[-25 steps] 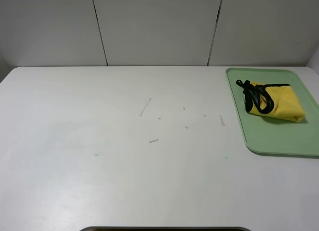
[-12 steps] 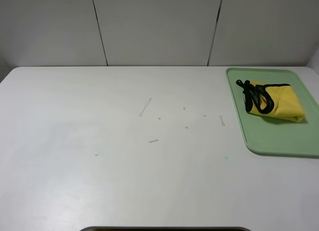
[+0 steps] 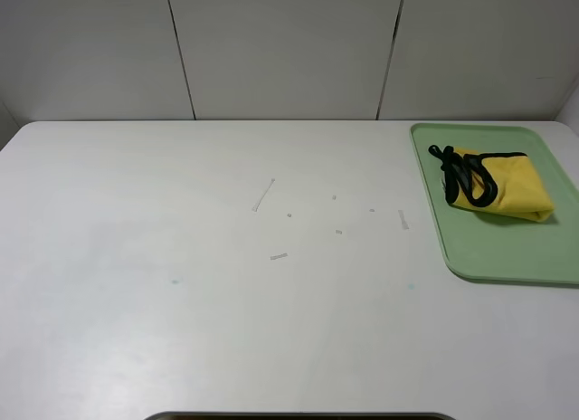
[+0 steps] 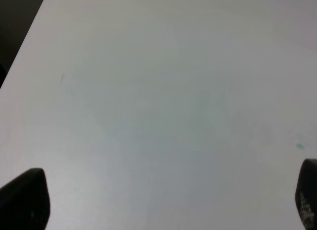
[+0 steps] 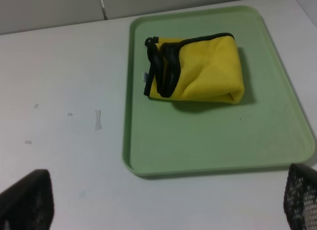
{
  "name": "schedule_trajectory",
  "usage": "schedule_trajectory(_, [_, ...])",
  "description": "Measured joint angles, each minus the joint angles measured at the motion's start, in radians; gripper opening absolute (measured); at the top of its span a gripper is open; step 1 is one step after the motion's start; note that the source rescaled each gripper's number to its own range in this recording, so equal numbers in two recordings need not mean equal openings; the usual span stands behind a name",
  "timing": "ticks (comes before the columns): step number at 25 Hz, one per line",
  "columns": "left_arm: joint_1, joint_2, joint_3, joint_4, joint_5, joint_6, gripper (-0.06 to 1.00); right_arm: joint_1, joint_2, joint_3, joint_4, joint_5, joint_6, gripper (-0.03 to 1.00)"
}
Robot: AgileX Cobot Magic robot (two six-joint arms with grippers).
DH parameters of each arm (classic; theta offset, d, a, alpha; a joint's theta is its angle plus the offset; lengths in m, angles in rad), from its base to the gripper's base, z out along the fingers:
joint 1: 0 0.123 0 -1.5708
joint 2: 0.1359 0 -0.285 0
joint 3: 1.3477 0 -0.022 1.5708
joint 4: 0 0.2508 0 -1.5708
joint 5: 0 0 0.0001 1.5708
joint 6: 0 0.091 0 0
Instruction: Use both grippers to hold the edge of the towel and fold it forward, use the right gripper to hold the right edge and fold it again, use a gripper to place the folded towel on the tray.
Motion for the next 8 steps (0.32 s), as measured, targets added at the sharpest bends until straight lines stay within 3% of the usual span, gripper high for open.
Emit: schedule_trajectory(8, [0.0,0.0,0.0,0.0,0.0,0.0,1.0,0.0,0.0,0.0,0.0,0.0,0.0,1.0])
